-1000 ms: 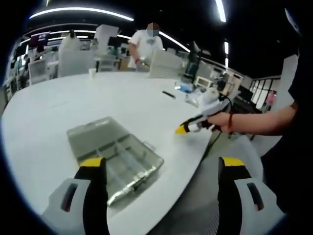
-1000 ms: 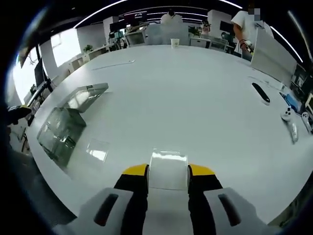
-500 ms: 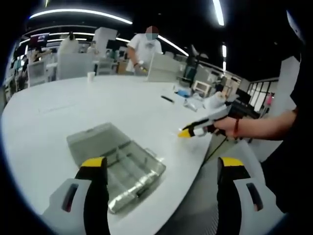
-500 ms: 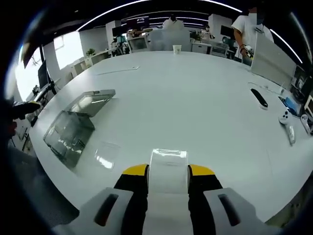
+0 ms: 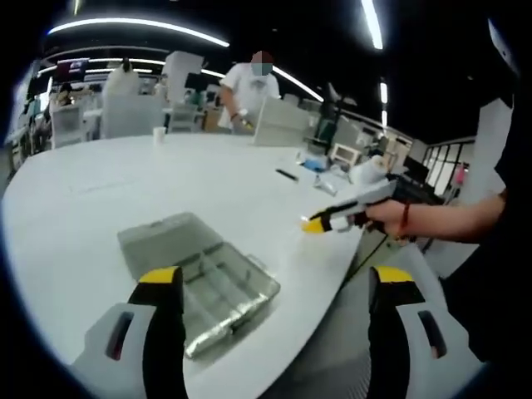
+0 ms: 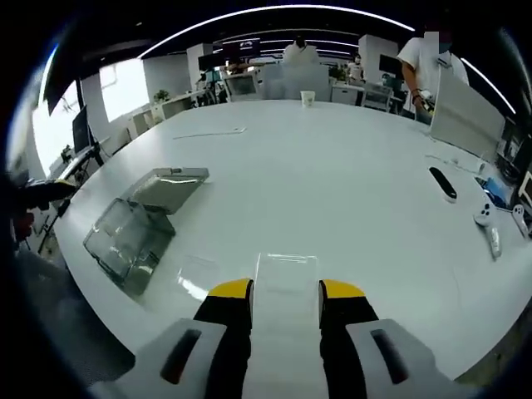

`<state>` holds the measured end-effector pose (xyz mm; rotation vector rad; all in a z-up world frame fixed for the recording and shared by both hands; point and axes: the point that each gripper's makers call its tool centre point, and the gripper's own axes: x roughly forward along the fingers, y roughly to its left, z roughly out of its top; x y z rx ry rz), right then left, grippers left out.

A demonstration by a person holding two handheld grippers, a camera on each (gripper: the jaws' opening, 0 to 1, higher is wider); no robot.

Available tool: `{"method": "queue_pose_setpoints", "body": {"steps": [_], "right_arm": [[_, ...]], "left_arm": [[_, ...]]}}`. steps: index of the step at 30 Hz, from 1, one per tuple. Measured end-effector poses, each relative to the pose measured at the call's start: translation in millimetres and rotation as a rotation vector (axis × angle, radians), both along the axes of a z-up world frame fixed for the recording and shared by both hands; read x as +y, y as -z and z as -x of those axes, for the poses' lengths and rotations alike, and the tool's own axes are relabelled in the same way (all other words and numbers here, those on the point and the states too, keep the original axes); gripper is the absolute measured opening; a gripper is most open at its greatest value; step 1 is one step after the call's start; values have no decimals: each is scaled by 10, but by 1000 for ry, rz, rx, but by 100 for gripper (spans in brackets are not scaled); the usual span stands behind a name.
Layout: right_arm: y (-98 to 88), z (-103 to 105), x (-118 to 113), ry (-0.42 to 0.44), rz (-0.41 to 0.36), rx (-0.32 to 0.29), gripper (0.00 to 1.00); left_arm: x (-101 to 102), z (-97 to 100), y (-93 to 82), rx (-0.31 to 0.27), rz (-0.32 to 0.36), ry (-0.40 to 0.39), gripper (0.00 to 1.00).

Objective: Insert the divider into the dual guide fixture by aligning both edges with the guide slots and pushing it downward to the bottom, including one-sided entry, uneven engagement, binding, and posture correction.

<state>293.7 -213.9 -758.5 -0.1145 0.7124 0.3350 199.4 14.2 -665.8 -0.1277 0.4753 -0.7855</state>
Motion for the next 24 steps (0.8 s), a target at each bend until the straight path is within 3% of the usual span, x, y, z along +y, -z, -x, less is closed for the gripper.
{"method": "queue_pose_setpoints", "body": {"steps": [16, 24], "right_arm": [[-306, 136, 494, -92, -75, -62, 27], [-534, 263, 751, -139, -97, -110, 27]], "left_arm": [[16, 46, -73, -12, 31, -28, 88], [53, 45, -227, -43, 64, -43, 84]]}}
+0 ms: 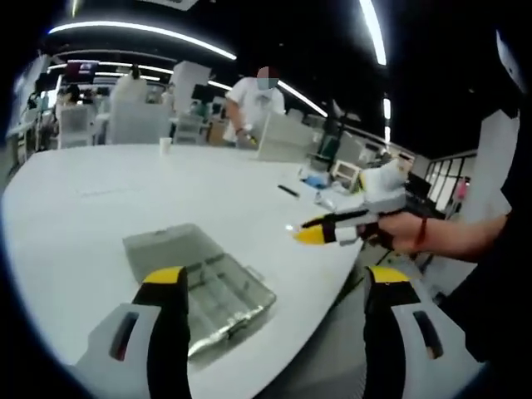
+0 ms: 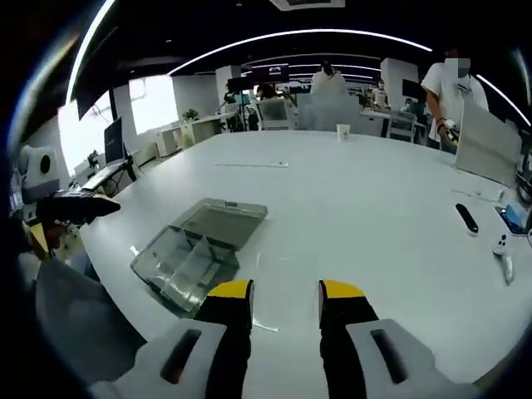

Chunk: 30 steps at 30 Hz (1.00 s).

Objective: Insert the divider into the dual guide fixture by aligning both edges with the guide slots and pushing it downward to the bottom, including one-sided entry, uneven engagement, binding, and posture correction.

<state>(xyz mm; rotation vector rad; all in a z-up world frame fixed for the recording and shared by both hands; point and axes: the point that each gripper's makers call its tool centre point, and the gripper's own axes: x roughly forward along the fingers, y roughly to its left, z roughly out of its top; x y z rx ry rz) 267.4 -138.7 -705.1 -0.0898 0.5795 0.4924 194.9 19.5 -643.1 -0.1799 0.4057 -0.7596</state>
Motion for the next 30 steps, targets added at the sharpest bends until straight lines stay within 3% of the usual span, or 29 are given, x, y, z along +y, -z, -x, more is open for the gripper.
{"method": "queue_pose_setpoints", "body": {"steps": [12, 20, 23, 26, 30], "right_arm": [[-256, 291, 390, -71, -34, -54, 27], [-446, 442, 495, -88, -37, -109, 27], [-472, 495, 517, -88, -41, -124, 27], [-468, 545, 534, -96, -34, -125, 27], [-514, 611, 543, -104, -22, -138, 27]], "left_arm": [[44, 95, -120, -20, 71, -30, 79], [8, 73, -200, -24, 110, -59, 71], [-2, 45, -254, -27, 129, -75, 66], [-70, 16, -261, 4, 169, -75, 54], [-172, 1, -255, 15, 184, -72, 52]]}}
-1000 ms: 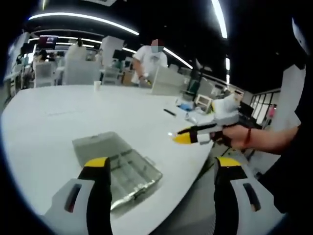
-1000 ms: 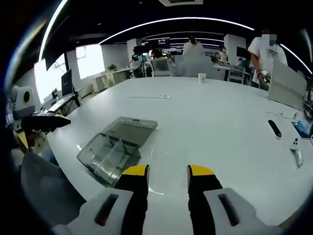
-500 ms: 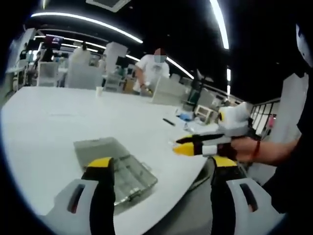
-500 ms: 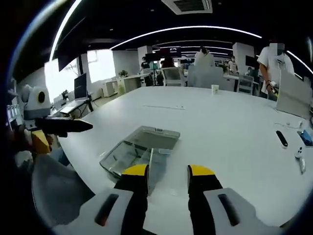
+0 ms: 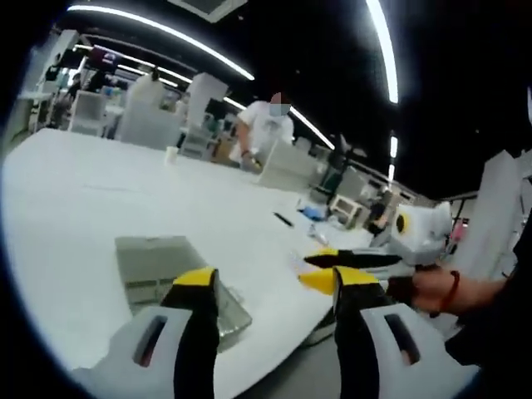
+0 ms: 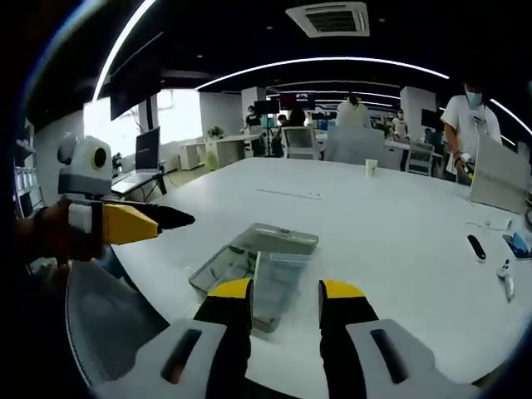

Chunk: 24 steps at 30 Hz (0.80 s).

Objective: Insert the divider into the dual guide fixture by aligning both edges with the guide slots and pushing it downward to the bottom, including one-sided entry, uneven engagement, binding, and posture correction.

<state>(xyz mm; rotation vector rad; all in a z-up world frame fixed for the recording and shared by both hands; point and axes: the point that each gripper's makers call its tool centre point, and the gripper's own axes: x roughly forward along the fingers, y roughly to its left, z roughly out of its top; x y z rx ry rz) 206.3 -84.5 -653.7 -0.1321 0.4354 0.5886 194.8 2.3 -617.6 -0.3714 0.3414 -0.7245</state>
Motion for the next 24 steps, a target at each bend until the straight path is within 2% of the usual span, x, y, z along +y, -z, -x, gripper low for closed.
{"method": "queue_pose_setpoints", "body": {"steps": [5, 8, 14, 20, 24], "right_arm": [[-40, 68, 43, -23, 10, -27, 27], [-77, 77, 83, -29, -4, -39, 27], [-123, 132, 180, -74, -17, -69, 27], [-175, 119, 239, -83, -41, -86, 27], [-195, 134, 318, -100, -44, -92, 27]], "left_arm": [[-122, 57, 64, 41, 24, 31, 44], [-178, 81, 106, 92, 85, 42, 43], [-181, 34, 109, 141, 178, 15, 35], [-182, 14, 137, 162, 195, 17, 28], [-161, 1, 158, 203, 253, 13, 20]]}}
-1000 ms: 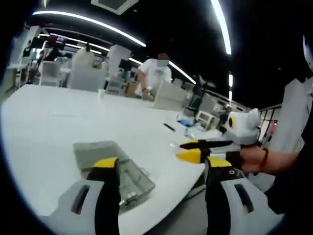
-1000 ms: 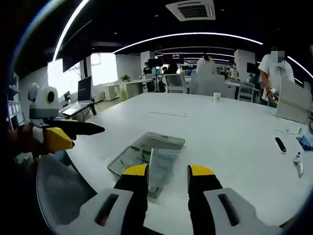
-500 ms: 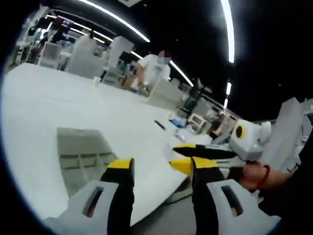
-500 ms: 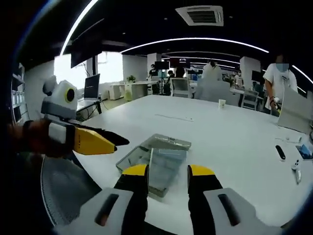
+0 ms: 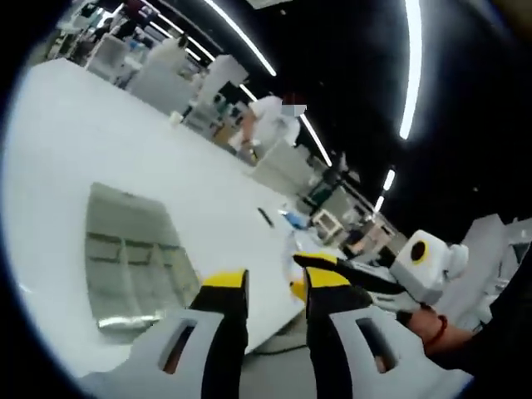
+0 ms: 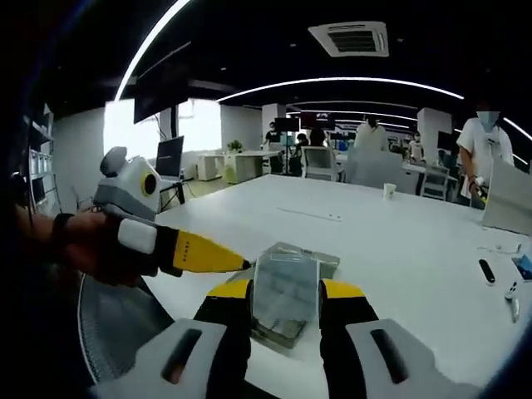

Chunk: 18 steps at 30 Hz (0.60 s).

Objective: Insert the divider into the dual guide fixture by aligning both edges with the guide slots and pushing it downward to the bottom, including one-sided entry, uneven engagement, binding, and posture correction.

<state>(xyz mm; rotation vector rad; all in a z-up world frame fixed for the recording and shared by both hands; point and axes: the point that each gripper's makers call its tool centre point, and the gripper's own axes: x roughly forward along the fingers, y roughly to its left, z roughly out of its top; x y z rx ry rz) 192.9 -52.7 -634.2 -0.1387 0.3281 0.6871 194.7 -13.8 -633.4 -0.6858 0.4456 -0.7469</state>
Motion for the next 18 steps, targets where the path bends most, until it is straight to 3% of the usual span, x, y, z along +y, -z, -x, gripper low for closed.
{"method": "queue_pose_setpoints", "body": {"steps": [7, 13, 18], "right_arm": [[-16, 36, 104, -18, -16, -3, 27], [-3, 40, 157, -25, -27, -2, 27], [43, 56, 159, -32, -16, 17, 27]], "left_arm": [[37, 8, -14, 17, 53, -5, 8], [-5, 27, -21, 16, 54, 14, 0], [-13, 63, 0, 4, 28, 32, 0]]}}
